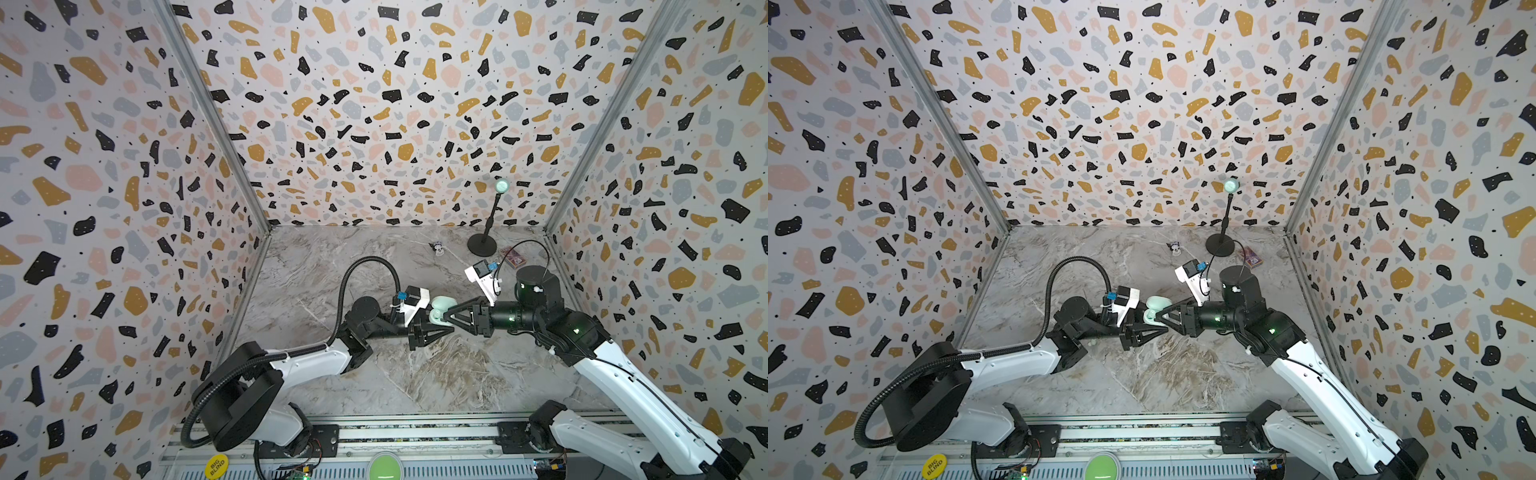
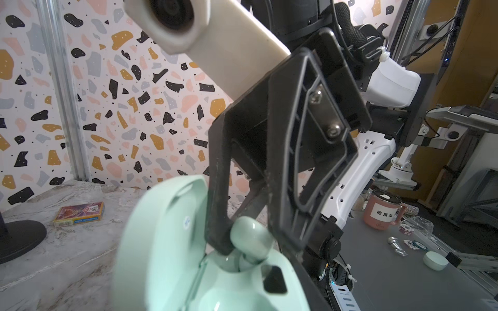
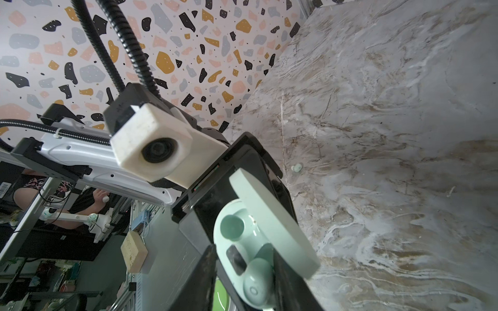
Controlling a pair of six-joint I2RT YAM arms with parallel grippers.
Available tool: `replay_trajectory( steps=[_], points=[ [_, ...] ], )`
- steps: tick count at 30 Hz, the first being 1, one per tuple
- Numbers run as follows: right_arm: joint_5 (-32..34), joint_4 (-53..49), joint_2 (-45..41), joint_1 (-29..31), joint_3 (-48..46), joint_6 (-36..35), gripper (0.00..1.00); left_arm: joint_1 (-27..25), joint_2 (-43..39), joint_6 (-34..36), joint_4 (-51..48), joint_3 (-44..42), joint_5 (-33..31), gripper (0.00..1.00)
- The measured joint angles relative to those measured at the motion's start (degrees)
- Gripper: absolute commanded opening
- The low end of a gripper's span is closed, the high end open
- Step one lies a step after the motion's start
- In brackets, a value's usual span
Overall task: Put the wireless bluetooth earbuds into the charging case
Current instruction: 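Press the earbud into a slot of the case with the right gripper, then open the right gripper and pull it back from the case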
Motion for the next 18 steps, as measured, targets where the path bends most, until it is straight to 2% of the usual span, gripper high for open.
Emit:
replay_trajectory(
  steps=[18],
  points=[
    [3.9,-4.8,2.5,3.0,5.0,-1.7,0.61,0.0,0.0,0.0,-0.2,0.0,-0.9,0.05]
  ],
)
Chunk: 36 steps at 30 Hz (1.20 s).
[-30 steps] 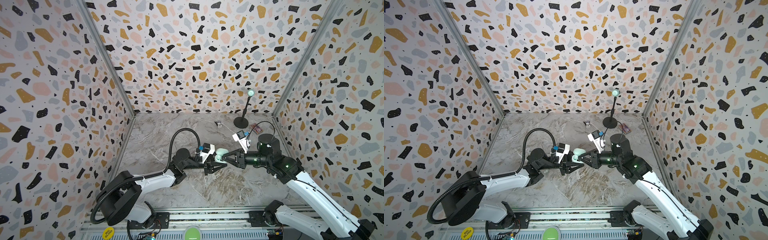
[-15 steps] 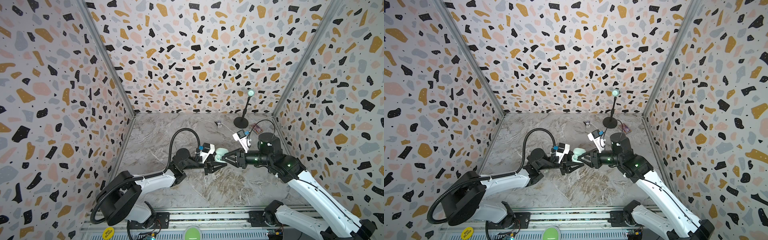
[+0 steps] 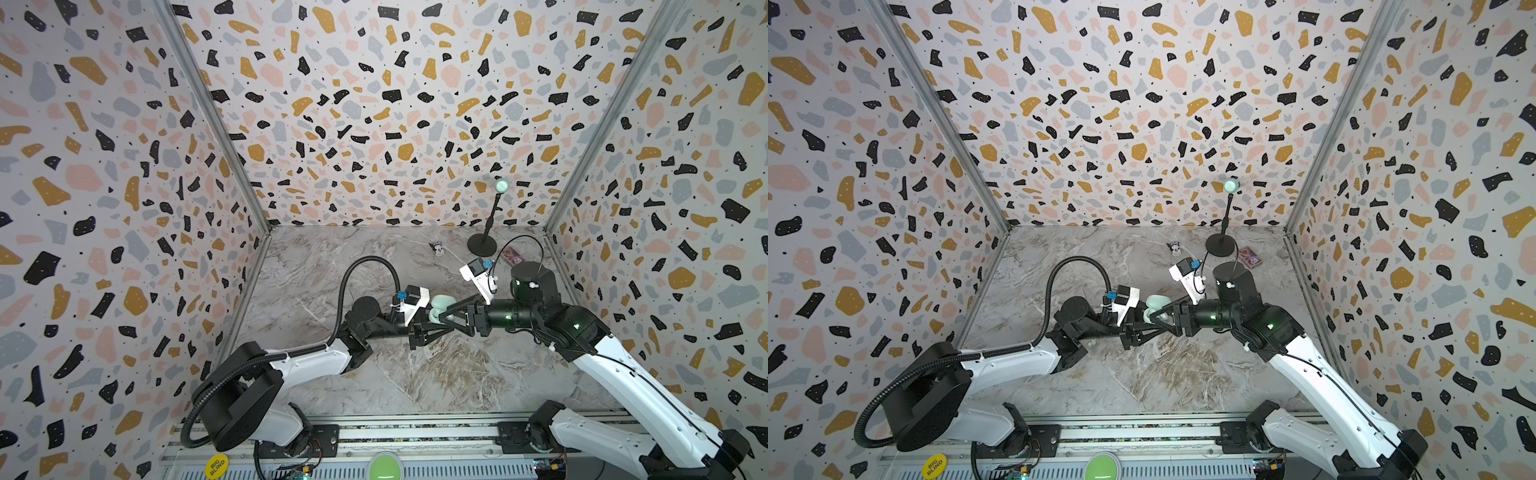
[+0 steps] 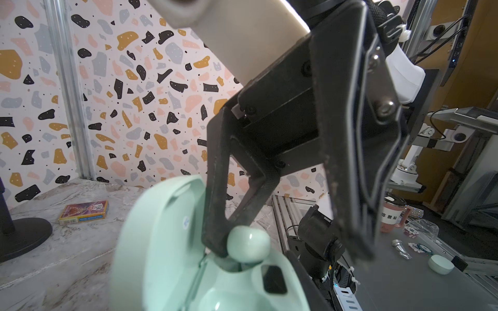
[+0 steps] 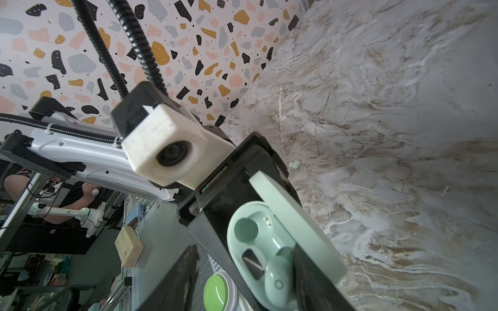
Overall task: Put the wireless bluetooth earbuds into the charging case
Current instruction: 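Open the right gripper and pull it back from the case, then lower the right gripper over the second earbud while the left gripper holds the case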
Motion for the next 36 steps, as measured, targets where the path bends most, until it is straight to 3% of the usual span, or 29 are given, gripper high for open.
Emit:
replay_trajectory(
  steps=[9,14,27,32,36],
  points=[
    [3.0,-2.8,-0.5,0.6,2.7,-0.8,0.66,0.0,-0.1,0.3,-0.2,0.0,-0.6,0.05],
    [4.7,-2.9,-1.5,4.1,3.0,-0.3,0.67,0.9,-1.3,0.7,-1.1,0.0,-0.8,0.04],
    [15.4,-1.5,-6.1,20.6,-0.5,5.6,0.68,16.2,-3.9,-0.5,-2.7,0.0,-1.0,0.04],
    [19.6,4.0,0.6,22.8,-5.8,6.6,0.69,20.7,-3.8,0.0,-4.8,0.9,-1.1,0.04],
    [24.4,9.1,12.7,24.4,-8.0,7.7,0.69,24.2,-2.2,0.6,-5.4,3.1,-1.2,0.04]
  ],
)
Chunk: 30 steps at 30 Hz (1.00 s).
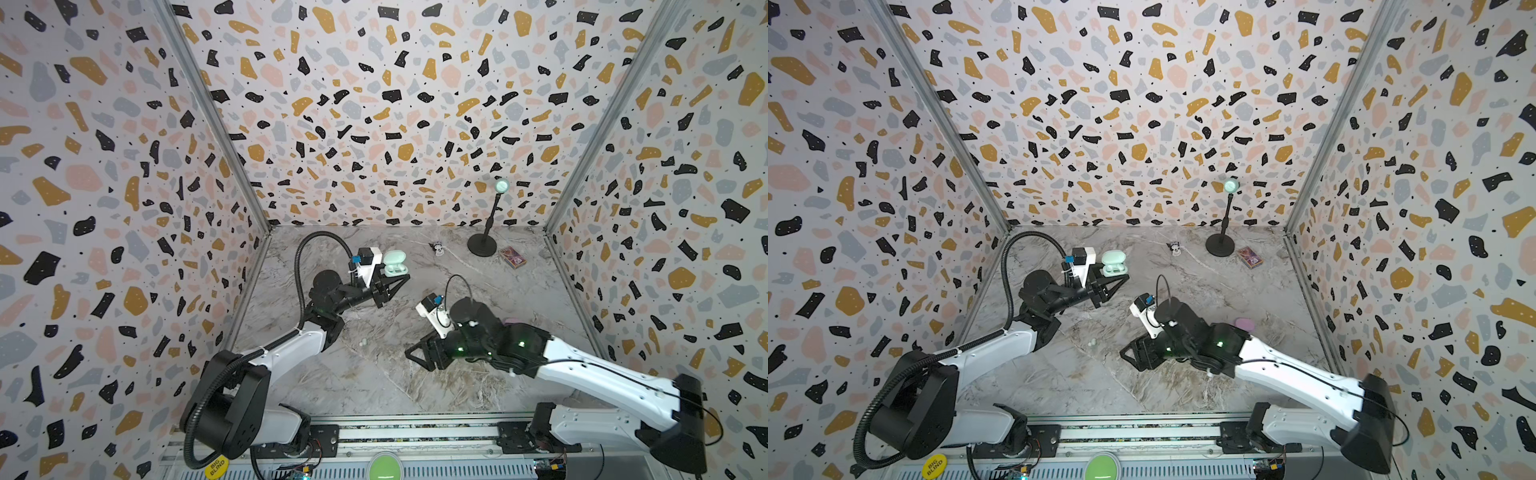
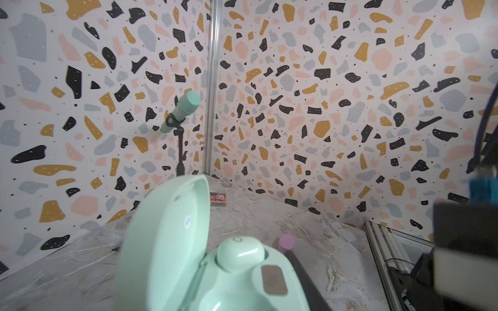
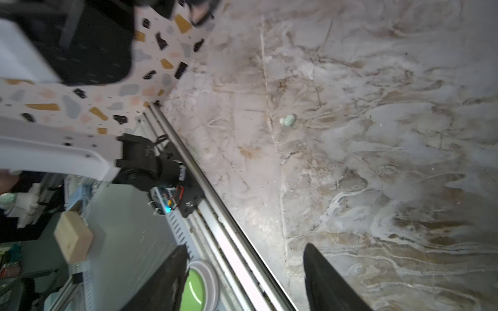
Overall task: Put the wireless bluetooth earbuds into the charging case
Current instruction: 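Lower the right gripper over the second earbud while the left gripper holds the case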
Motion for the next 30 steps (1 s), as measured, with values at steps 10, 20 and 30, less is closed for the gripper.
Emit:
replay_trajectory(
  steps=[10,20,30],
  points=[
    [11.2,7.6,27.4,5.5,8.2,0.6,0.69,5.9,5.0,-0.2,1.0,1.0,0.1,0.04],
    [17.7,7.3,45.6,6.4,23.4,-2.7,0.69,9.4,6.1,-0.6,1.0,2.1,0.3,0.04],
    [20.9,1.6,55.8,5.4,36.5,-4.8,0.68,10.2,6.4,-0.7,1.1,2.5,0.3,0.04]
  ],
)
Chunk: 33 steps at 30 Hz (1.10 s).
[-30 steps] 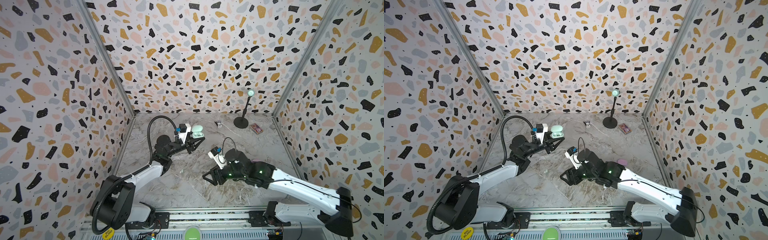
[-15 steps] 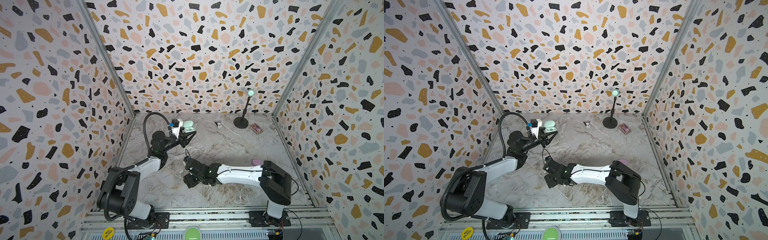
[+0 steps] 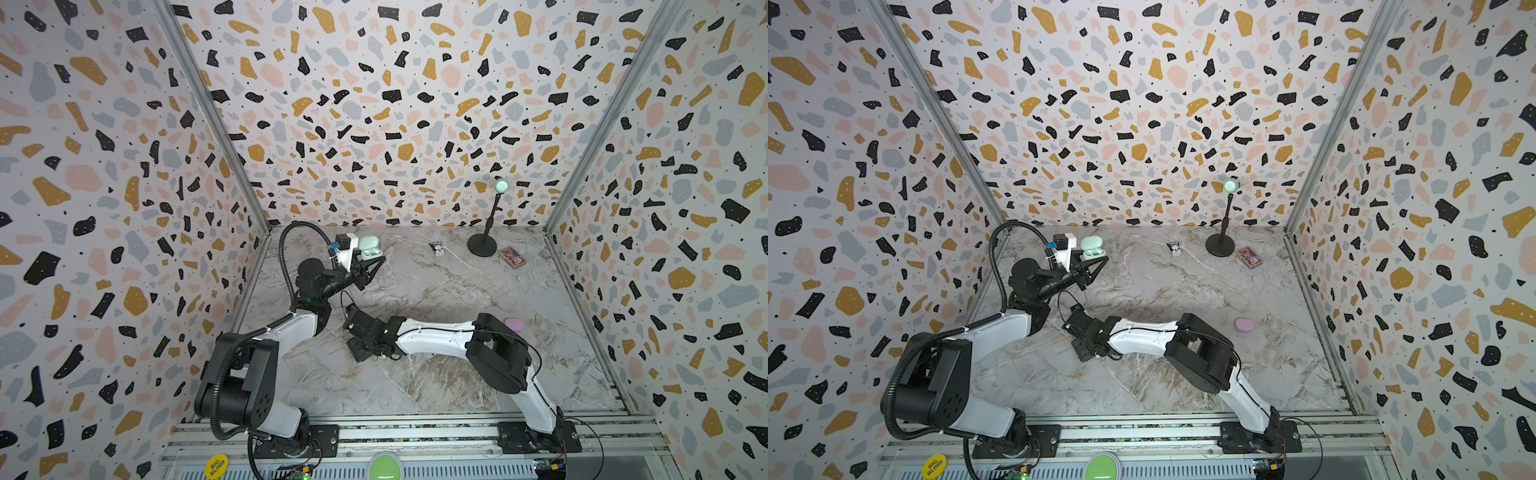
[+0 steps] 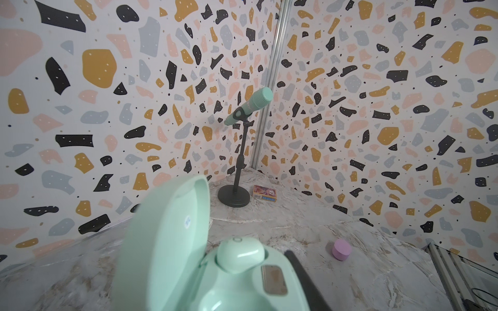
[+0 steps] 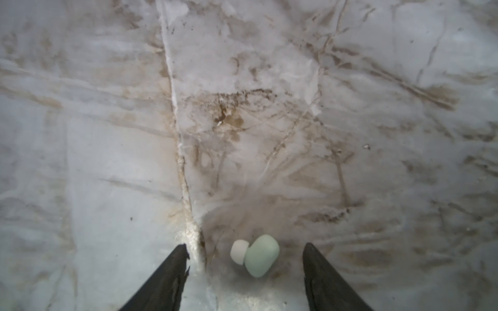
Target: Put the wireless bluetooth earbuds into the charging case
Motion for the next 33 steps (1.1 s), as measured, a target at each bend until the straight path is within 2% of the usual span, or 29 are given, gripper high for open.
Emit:
replay_trajectory(
  steps=[9,15,24,33],
  points=[
    [5.5,-6.8,3.0,-0.4,5.1,1.7,0.58,0.3,0.4,-0.9,1.1,0.0,0.2,0.04],
    [8.9,-8.1,2.6,-1.4,4.5,4.2,0.57,0.4,0.4,-1.6,1.8,0.0,0.5,0.05],
    [13.6,-11.3,-4.9,-4.7,-4.3,6.6,0.57,0.4,0.7,-2.4,3.4,0.0,1.1,0.05],
    [15.4,-11.5,-11.2,-7.2,-8.1,6.9,0.57,0.4,1.0,-3.2,3.7,0.0,1.5,0.05]
  ],
)
